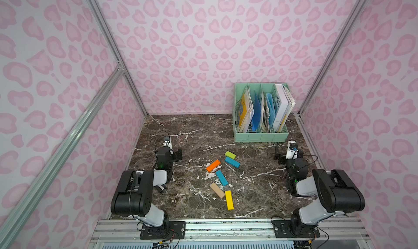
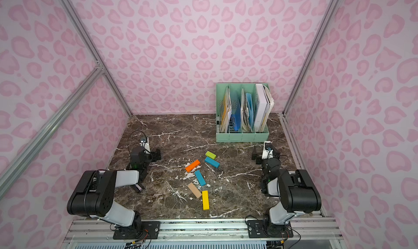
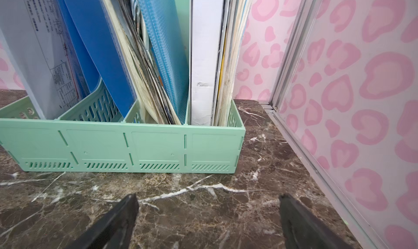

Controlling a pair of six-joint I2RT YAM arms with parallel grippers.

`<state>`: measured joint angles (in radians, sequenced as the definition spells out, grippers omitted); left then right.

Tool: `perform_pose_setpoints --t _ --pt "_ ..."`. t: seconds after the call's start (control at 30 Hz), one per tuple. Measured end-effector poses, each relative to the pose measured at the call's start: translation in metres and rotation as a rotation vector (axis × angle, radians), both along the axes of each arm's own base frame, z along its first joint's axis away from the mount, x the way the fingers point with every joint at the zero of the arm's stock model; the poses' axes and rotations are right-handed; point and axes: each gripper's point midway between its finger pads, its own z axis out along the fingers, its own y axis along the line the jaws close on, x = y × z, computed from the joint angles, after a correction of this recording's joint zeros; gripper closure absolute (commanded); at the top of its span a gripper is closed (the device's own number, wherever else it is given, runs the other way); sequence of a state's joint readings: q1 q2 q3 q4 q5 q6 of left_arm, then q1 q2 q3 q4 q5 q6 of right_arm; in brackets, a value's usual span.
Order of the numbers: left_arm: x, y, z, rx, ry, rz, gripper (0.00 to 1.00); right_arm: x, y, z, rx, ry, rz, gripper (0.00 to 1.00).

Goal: Assemble a giraffe with building blocks
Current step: Pick up the building block from the center of the board.

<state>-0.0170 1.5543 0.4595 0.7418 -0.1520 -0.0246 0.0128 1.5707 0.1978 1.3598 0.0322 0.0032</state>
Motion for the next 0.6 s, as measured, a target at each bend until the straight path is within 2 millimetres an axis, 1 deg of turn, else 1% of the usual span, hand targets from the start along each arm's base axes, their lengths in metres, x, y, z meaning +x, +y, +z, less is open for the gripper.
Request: perform_pose_setpoints --t 0.1,0.17,0.5,0.6 --pt "-0.0002 0.0000 -0.0001 0.000 0.000 0.000 0.03 -0.0005 0.0002 -0.0007 0.000 0.002 0.000 0.01" --pt "-0.0012 -0.0004 -0.0007 0.000 0.002 -0.001 0.02 -0.0005 0.0008 -0.0007 0.000 0.002 0.001 0.01" --pt "-0.0014 -0.0004 -0.0007 0.001 0.002 -0.001 0.02 -0.0007 0.0009 -0.0009 -0.001 0.003 -0.003 0.01" --pt "-0.0014 -0.0004 -0.0007 0.001 0.002 -0.001 0.02 -0.0004 -0.0022 -0.0006 0.003 0.002 -0.011 0.01"
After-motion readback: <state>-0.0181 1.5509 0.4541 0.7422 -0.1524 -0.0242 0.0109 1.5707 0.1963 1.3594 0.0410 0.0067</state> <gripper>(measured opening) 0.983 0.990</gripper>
